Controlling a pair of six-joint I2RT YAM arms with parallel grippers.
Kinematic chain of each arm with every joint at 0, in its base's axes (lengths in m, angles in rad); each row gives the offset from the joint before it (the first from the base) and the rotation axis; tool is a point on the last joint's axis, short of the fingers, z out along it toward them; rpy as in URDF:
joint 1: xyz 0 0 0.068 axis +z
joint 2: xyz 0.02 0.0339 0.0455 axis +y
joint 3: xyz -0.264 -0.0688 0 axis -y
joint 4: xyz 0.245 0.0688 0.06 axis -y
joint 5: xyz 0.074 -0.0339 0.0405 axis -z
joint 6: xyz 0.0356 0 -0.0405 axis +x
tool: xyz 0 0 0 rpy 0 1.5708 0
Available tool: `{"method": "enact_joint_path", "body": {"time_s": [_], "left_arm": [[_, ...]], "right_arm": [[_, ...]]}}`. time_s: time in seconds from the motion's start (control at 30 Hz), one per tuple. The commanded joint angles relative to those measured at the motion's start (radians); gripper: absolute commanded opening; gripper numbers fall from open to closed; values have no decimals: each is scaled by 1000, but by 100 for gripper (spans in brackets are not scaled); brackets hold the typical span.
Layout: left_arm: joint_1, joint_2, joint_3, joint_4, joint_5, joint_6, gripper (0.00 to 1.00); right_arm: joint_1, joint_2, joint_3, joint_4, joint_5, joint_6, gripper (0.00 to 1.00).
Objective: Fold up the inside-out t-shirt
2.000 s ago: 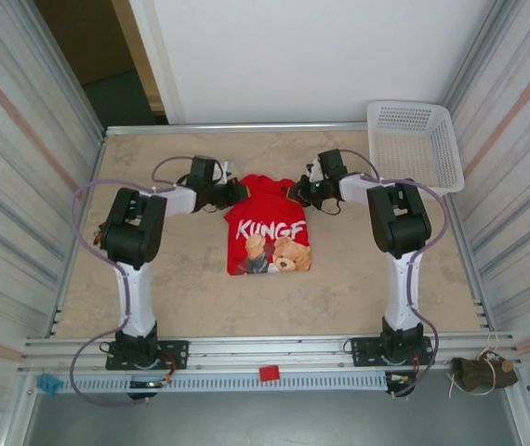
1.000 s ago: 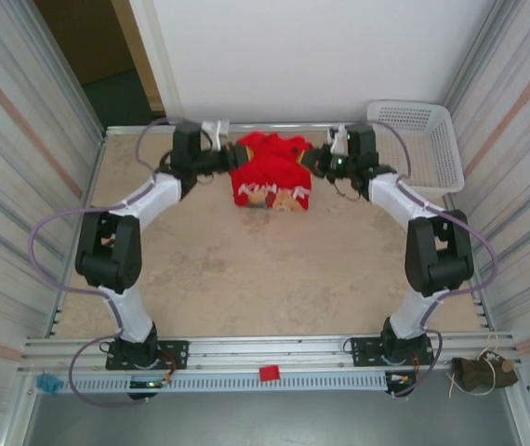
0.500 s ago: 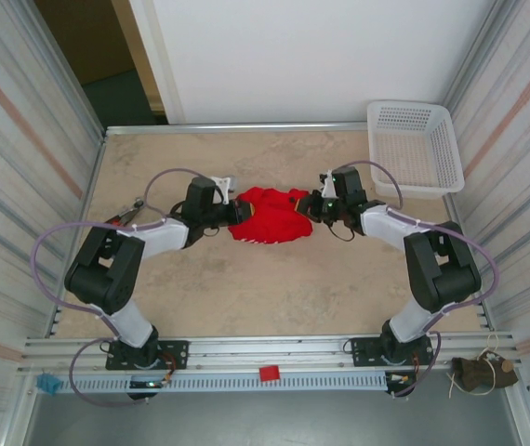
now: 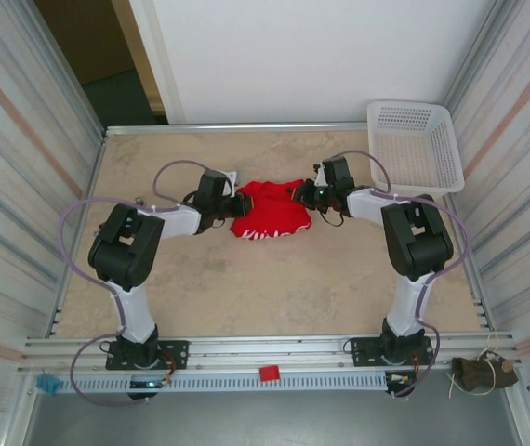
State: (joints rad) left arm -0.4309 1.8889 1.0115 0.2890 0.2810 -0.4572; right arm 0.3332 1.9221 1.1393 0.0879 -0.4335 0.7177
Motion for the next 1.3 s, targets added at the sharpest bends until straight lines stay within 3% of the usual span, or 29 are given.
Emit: {"method": "enact_joint_path", "body": {"time_s": [0.0,0.07,0.13,0.2,0.3,0.4,0.53,0.7,0.87,1.1,1.27], "left_arm": [[27,26,35,-42,-85,16,0],[29,41,46,-45,-97,9,0],[32,52,59,-55,-95,3,7],[35,47,67,-67,-92,2,28],[42,-7,69,-96,-93,12,54],[72,-97,63,-137,-102,12,69],[95,-225,57,-184,-84,-9,76],[7,-291,65,-188,-25,-81,79],[-40,-166,35,0,52,-216,78],[-5,34,-25,128,22,-278,78],[14,36,-86,181,40,-295,77]], "right_arm": [[-15,51,62,-47,60,-42,0],[-17,83,99,-80,63,-50,4],[-19,102,125,-106,60,-61,31],[-25,84,127,-121,57,-71,49],[-56,0,100,-133,60,-72,57],[-91,-119,63,-161,80,-72,59],[-99,-230,42,-209,53,-84,55],[-53,-223,50,-181,-67,-47,24],[5,-77,72,-67,-133,32,6],[-24,126,71,30,-137,89,3],[-54,97,6,53,-164,103,4]]}}
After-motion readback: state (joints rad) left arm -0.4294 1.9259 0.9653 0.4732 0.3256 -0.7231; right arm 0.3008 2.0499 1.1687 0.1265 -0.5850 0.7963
